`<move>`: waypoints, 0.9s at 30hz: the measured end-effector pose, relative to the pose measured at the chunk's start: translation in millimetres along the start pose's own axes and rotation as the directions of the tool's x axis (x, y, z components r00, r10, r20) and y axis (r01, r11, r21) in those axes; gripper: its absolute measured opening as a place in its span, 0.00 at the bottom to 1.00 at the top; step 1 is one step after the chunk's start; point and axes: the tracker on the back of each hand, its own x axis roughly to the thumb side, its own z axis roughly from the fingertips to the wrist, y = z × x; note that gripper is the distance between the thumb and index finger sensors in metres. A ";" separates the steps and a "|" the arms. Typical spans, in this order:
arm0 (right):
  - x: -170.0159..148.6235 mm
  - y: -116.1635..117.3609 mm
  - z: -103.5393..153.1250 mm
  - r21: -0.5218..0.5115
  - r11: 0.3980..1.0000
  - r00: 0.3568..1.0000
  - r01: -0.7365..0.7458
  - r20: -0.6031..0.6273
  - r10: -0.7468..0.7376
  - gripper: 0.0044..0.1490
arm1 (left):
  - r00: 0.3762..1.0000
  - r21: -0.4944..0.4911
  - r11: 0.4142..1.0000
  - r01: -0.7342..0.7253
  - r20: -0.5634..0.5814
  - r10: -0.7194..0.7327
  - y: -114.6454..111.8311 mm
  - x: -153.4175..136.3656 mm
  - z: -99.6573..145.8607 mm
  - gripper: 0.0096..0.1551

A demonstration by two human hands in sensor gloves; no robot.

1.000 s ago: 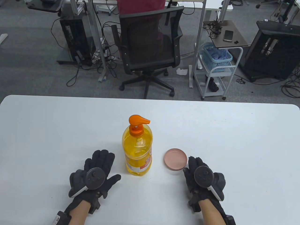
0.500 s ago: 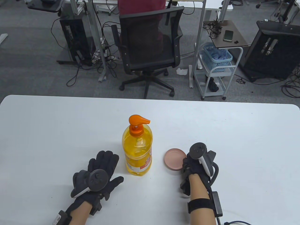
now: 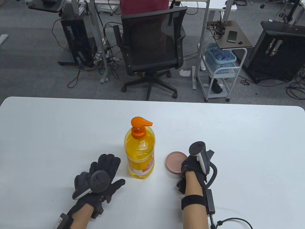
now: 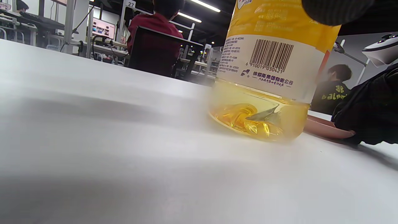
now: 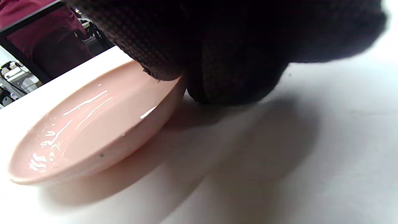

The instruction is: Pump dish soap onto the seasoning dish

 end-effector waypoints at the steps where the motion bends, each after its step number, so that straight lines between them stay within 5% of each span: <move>1: -2.1 -0.4 0.6 0.000 1.000 1.000 0.021 0.005 -0.021 0.32 | 1.000 0.000 1.000 -0.001 -0.001 0.001 0.8 0.0 0.4 0.53; 8: -12.1 -14.7 8.4 0.013 0.995 0.989 0.100 0.105 -0.101 0.31 | 0.999 0.043 0.998 -0.049 0.005 0.048 20.5 -1.8 4.8 0.52; 13: -5.6 -51.9 25.3 -0.036 0.991 0.971 0.132 0.204 -0.122 0.31 | 0.994 0.095 0.989 -0.111 0.004 0.111 45.2 2.3 5.1 0.52; 19: 17.7 -108.0 58.3 -0.089 0.971 0.921 0.222 0.346 -0.179 0.32 | 0.986 0.170 0.971 -0.169 0.042 0.164 96.2 22.1 -2.7 0.52; 27: 64.9 -144.8 94.1 -0.111 0.963 0.872 0.246 0.459 -0.170 0.31 | 0.986 0.197 0.969 -0.149 0.102 0.131 147.6 66.1 -31.3 0.52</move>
